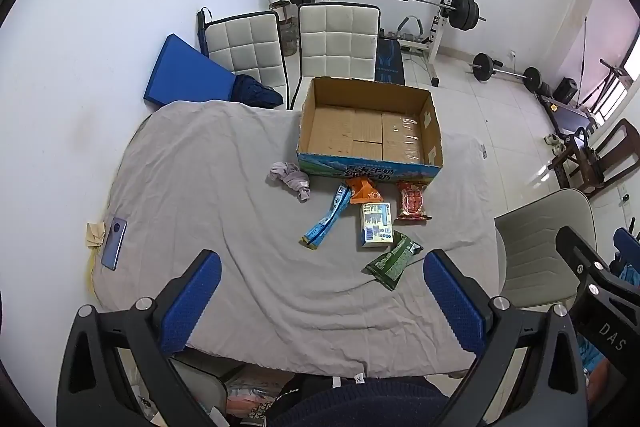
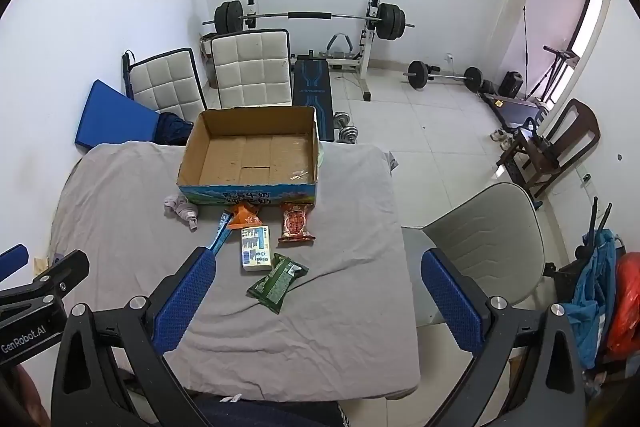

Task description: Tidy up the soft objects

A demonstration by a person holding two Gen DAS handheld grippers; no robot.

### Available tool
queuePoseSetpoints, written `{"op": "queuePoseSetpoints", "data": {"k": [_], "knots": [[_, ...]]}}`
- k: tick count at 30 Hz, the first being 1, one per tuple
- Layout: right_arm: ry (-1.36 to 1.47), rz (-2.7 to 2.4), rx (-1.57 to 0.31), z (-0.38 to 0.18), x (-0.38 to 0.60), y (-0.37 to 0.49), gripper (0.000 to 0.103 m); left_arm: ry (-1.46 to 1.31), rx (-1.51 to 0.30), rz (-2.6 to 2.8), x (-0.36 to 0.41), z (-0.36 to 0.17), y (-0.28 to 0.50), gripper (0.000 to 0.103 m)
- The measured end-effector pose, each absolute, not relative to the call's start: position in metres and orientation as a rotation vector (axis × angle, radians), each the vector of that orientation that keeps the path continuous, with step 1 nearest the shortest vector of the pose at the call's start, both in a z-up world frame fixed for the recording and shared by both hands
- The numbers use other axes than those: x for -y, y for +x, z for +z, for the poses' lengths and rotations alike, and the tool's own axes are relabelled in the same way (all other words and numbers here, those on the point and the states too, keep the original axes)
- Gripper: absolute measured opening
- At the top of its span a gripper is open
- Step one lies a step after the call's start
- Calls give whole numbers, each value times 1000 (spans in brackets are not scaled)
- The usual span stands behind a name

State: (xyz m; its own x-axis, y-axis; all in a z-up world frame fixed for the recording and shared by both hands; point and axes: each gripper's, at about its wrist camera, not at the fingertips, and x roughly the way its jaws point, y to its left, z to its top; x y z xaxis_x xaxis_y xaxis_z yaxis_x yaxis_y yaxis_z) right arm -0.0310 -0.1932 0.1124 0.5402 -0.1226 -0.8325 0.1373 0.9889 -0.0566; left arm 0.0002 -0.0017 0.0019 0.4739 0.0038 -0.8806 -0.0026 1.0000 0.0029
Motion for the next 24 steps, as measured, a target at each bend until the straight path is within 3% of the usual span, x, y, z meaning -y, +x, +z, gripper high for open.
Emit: {"op": "queuePoseSetpoints", "data": {"k": [24], "knots": [[12,-159,-969,118,192,-25,103,2,-1057,-4,5,5,9,103]]}}
